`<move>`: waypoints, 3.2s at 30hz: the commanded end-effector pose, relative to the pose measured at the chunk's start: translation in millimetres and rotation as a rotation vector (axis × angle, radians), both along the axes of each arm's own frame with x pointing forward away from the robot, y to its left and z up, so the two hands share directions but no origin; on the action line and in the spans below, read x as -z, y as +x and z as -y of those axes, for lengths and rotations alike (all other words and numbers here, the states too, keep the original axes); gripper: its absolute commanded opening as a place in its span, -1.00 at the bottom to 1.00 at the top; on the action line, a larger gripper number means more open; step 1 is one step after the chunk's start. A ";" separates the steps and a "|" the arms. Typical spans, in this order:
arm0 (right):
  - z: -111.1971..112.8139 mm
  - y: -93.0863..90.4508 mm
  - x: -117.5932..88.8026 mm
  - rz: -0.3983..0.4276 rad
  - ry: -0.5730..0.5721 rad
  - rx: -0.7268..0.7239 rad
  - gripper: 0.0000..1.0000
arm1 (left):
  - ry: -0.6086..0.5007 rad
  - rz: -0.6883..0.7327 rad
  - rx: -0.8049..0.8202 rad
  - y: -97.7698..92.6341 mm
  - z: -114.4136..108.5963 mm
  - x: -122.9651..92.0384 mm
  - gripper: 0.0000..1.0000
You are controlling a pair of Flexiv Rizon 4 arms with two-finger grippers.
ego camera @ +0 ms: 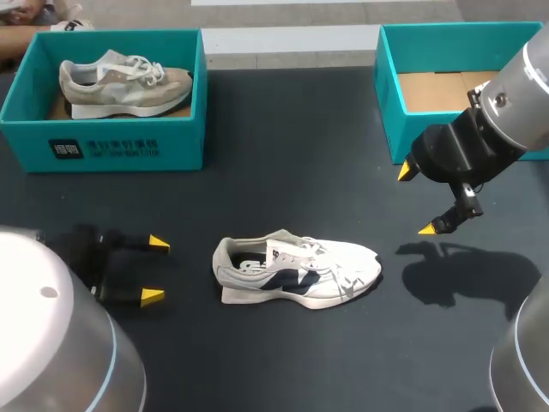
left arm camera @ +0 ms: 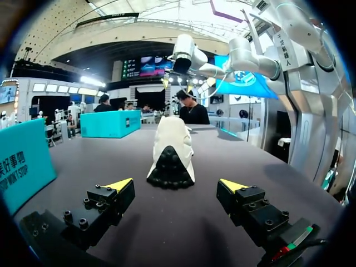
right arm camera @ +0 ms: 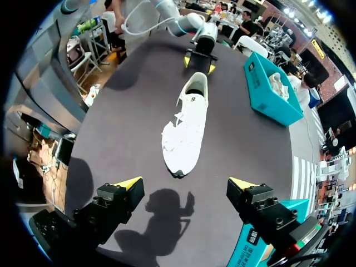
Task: Take the shoe out of the shoebox, open the shoe tongue, remove and reinsert the insole, then place the shoe into the shoebox
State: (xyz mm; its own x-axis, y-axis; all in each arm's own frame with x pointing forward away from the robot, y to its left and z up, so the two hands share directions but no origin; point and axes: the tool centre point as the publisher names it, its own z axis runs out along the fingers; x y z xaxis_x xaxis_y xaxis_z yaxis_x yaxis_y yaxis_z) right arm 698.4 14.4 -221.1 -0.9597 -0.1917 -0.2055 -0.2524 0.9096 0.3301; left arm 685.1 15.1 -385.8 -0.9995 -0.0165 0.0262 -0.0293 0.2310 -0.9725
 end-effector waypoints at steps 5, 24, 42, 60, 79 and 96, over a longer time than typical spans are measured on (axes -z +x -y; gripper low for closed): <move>-1.0 -0.1 1.0 0.001 -0.003 0.002 1.00 | 0.113 0.018 -0.021 3.3 29.5 -8.1 1.00; -1.0 -0.1 1.0 0.001 -0.003 0.002 1.00 | 0.180 0.033 0.001 19.1 84.2 5.3 1.00; -1.0 -0.1 1.0 0.001 -0.003 0.002 1.00 | 0.230 0.038 -0.014 7.4 116.0 20.1 1.00; -1.0 -0.1 1.0 0.001 -0.003 0.002 1.00 | 0.223 0.017 -0.035 6.3 125.6 39.2 -1.00; -9.8 3.4 -3.9 0.013 0.050 0.149 1.00 | 0.192 0.001 -0.039 5.7 126.5 39.2 -1.00; -67.5 -3.1 9.4 -0.066 0.045 0.947 1.00 | 0.192 0.001 -0.039 5.7 126.5 39.2 -1.00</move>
State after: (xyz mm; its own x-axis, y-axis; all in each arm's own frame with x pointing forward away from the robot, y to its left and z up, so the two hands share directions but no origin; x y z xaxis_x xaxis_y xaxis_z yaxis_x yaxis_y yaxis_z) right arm 694.5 73.4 -228.7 -0.9195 0.3621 -0.1529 0.2833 0.8802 0.3808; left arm 691.9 -108.3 -417.3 -0.9981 -0.0592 0.0179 -0.0406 0.4100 -0.9112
